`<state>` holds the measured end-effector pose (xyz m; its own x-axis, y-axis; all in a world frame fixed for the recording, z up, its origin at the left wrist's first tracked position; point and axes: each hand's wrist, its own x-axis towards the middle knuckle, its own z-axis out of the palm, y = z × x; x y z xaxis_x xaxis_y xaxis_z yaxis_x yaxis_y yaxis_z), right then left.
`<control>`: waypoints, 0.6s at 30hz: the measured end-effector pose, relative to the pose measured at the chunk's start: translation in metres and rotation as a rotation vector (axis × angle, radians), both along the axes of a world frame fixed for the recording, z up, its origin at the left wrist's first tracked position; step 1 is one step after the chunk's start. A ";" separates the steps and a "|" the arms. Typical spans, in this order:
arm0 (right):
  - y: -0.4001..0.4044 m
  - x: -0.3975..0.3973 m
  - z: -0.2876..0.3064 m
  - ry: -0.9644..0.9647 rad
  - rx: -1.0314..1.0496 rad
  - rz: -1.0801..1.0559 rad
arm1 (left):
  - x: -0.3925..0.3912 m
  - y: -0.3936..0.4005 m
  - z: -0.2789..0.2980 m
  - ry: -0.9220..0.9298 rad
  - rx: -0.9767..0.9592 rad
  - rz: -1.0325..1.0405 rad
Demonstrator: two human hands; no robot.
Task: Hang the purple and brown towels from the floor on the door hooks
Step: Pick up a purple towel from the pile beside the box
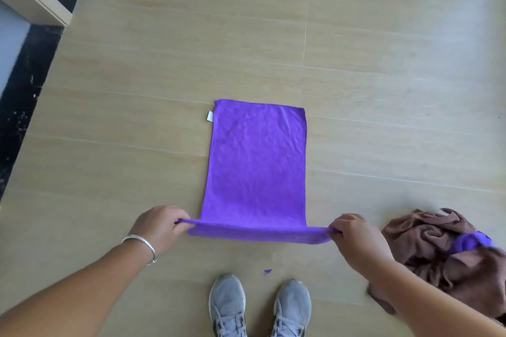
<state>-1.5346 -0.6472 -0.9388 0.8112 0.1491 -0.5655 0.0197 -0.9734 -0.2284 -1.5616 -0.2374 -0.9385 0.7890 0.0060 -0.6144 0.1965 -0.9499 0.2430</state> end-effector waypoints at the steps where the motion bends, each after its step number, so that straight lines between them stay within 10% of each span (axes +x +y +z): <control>1: 0.001 0.014 -0.012 -0.003 0.012 -0.031 | 0.013 0.002 -0.012 -0.021 -0.025 0.085; 14: 0.040 0.280 -0.177 -0.453 0.139 -0.359 | 0.288 0.013 -0.187 -0.453 -0.039 0.299; 18: 0.051 0.251 -0.236 -0.439 0.097 -0.096 | 0.263 -0.023 -0.241 -0.545 -0.009 0.082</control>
